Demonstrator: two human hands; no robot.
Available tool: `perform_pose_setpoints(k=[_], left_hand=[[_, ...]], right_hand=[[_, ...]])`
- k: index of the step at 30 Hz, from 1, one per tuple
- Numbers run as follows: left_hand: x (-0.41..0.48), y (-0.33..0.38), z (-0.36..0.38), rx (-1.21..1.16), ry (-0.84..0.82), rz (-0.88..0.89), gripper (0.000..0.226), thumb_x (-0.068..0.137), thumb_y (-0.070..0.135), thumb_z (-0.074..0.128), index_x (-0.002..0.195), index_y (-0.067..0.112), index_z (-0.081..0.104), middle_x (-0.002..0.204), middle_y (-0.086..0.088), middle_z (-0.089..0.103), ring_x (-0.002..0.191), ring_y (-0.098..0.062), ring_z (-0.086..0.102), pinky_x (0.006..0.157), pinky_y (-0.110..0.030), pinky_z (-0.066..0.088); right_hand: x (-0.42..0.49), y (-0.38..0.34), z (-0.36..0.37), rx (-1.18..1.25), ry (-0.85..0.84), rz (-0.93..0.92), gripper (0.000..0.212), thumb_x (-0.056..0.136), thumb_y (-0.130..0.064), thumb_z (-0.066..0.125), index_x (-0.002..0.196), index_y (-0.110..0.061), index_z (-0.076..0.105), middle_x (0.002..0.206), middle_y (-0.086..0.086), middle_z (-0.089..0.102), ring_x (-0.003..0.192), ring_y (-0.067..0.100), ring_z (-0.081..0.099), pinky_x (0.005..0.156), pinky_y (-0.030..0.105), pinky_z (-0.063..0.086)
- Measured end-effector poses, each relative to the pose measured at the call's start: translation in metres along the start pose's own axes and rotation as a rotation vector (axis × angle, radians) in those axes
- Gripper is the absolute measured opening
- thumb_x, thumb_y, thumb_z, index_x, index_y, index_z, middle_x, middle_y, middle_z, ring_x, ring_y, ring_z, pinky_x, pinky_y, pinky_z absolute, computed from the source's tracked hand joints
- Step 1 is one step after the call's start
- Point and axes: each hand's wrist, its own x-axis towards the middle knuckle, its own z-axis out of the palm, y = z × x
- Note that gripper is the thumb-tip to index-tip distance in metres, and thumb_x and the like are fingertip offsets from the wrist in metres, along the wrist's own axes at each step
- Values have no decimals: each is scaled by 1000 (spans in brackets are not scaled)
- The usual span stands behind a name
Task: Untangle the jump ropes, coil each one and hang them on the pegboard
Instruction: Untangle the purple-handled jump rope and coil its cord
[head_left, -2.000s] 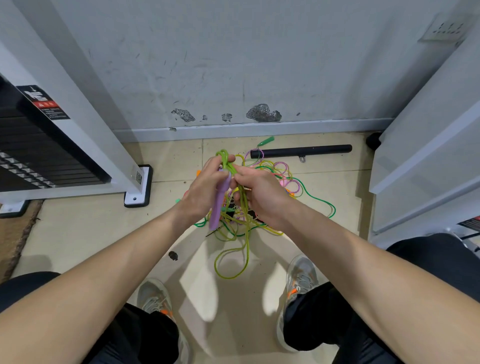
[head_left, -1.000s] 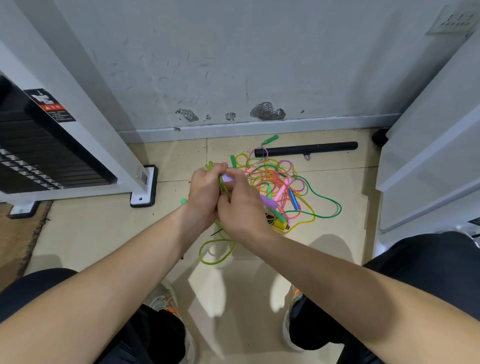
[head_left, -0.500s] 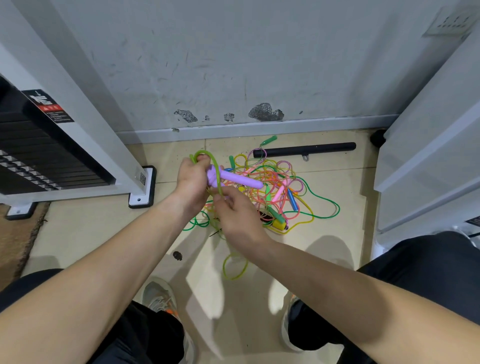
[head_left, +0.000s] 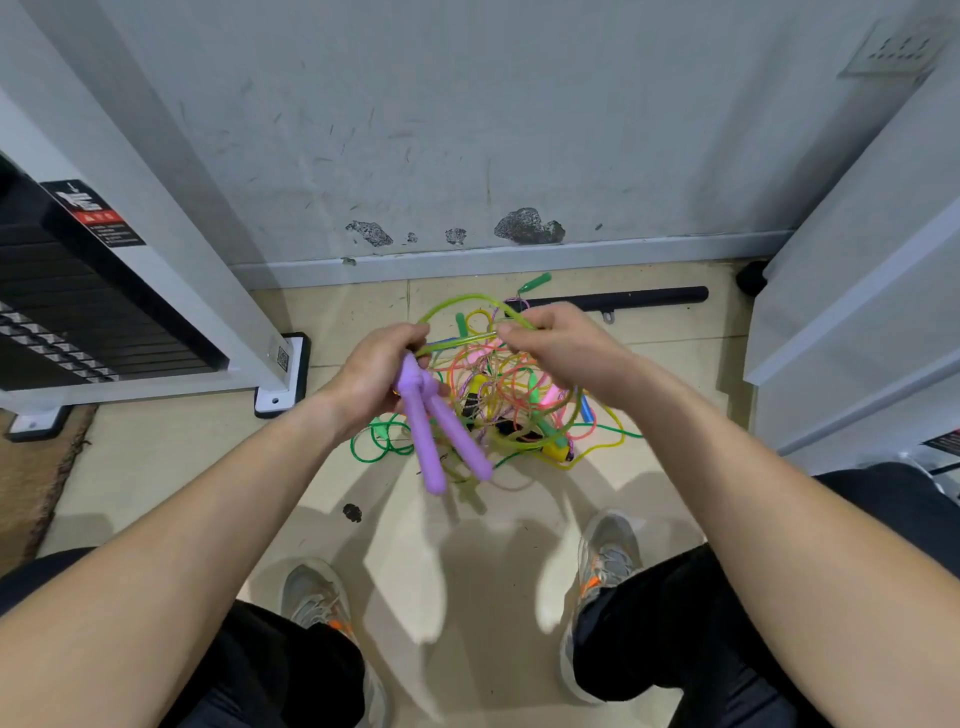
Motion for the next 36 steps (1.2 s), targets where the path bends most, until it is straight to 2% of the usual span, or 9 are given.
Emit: perform_pose_setpoints(k=[4,7,11,15,19,23,27,30,36], left_hand=[[-13,0,-5,350,-335,26,32,89,46,62,83,17,49,72,-5,50,74,-31,69,67,-33,50],[-20,-1,-3,551,-402,62,26,96,40,60,84,19,52,78,-12,55,81,-29,69,68,-37,51],[-27,-5,4,432,-488,92,13,101,14,56,91,8,61,89,-10,58,83,-26,57,96,-52,52],[-38,-6,17,384,-521,167,11,98,3,56,106,8,63,90,-1,69,75,-14,66,69,-20,57],[-46,-1,19,205,-576,275,11,100,14,56,91,7,60,85,-10,60,87,-28,58,77,-28,55],[-35,4,11,25,-443,274,18,93,24,53,84,8,53,79,-7,56,86,-26,56,69,-30,51],[-29,6,3,-125,-313,194,28,93,40,59,78,16,60,71,-2,52,78,-25,62,95,-56,40],[-25,8,3,-304,-200,115,36,97,43,52,72,18,57,67,0,48,72,-24,61,104,-55,39],[-22,11,0,-293,-117,81,28,104,30,45,88,12,59,75,0,59,78,-24,72,61,-31,57]], right_hand=[[7,13,-20,115,-53,-12,43,97,-34,63,55,-26,56,58,-4,25,52,14,17,54,34,9],[8,11,-23,260,-147,-36,40,97,-30,61,59,-23,50,53,-8,24,46,9,17,46,25,10],[6,-2,-23,475,-173,-34,39,92,-45,62,65,-18,54,52,-11,22,44,5,15,46,24,7],[12,5,-22,558,34,13,47,98,-50,53,62,-19,48,55,-8,24,47,8,16,45,23,10],[20,27,-4,307,236,-2,45,99,-46,56,61,-20,54,50,-6,29,45,11,22,46,23,20],[16,33,13,206,273,-22,48,95,-52,55,56,-25,62,54,1,23,45,14,19,47,24,16],[7,30,14,86,196,-26,49,98,-44,56,52,-27,59,53,-3,27,44,10,24,47,26,20],[3,31,21,42,121,-30,41,102,-36,52,62,-29,59,46,-18,37,42,2,36,48,18,27],[-2,35,25,-448,61,-317,36,107,-37,37,87,-29,65,82,-15,63,81,11,56,75,34,40]])
